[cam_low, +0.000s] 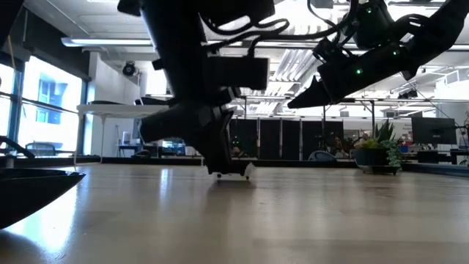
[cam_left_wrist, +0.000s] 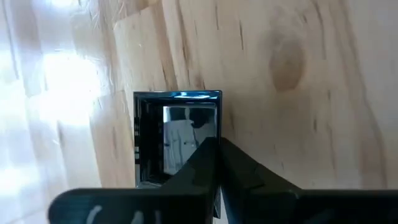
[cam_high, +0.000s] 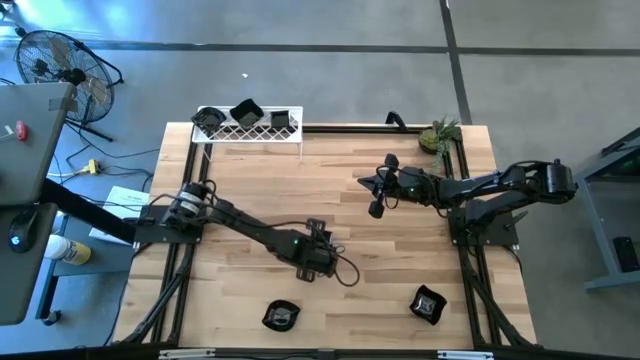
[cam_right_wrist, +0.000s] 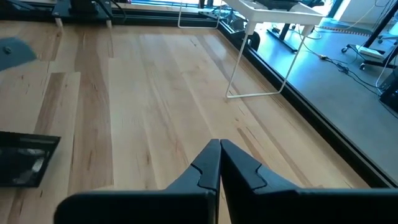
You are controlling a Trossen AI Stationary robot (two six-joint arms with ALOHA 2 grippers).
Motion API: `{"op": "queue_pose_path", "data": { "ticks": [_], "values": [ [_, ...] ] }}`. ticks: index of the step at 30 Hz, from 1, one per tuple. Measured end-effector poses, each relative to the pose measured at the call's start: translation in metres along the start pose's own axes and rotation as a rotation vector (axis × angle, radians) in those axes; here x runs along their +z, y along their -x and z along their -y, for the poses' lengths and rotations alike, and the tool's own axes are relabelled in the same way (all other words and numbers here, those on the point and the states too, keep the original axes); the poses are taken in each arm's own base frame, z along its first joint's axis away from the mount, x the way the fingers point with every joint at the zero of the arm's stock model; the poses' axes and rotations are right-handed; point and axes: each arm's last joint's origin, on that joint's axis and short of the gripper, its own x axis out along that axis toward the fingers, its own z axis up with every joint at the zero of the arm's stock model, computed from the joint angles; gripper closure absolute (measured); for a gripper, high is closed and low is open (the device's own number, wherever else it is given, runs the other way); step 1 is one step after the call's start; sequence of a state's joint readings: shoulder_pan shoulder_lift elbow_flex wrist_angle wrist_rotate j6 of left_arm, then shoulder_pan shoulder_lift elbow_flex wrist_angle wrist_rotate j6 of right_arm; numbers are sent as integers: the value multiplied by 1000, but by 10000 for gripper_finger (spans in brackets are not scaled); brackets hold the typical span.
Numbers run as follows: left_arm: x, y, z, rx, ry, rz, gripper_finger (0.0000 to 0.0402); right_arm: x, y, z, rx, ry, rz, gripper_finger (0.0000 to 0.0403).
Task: Pick & Place Mini shaped plates
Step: Stack the black square plate on top of the black square plate on the shelf
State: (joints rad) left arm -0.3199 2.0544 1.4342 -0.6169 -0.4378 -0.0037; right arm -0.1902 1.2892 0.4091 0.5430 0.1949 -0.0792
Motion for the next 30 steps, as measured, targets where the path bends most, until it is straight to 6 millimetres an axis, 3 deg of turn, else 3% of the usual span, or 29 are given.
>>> {"op": "queue_pose_path", "data": {
  "ticks": [8,12,18,25,30],
  "values": [
    [7,19,-11,53,0,8,399,0,0,0,0,0,0,399],
    [2,35,-29,110,-3,-21,400,0,0,0,0,0,0,397],
    [-12,69,-83,201,54,-62,401,0,0,0,7,0,1,401],
    [-43,116,-151,328,85,-107,401,0,0,0,7,0,1,397],
    [-64,131,-198,392,124,-120,401,0,0,0,7,0,1,401]
  ]
}}
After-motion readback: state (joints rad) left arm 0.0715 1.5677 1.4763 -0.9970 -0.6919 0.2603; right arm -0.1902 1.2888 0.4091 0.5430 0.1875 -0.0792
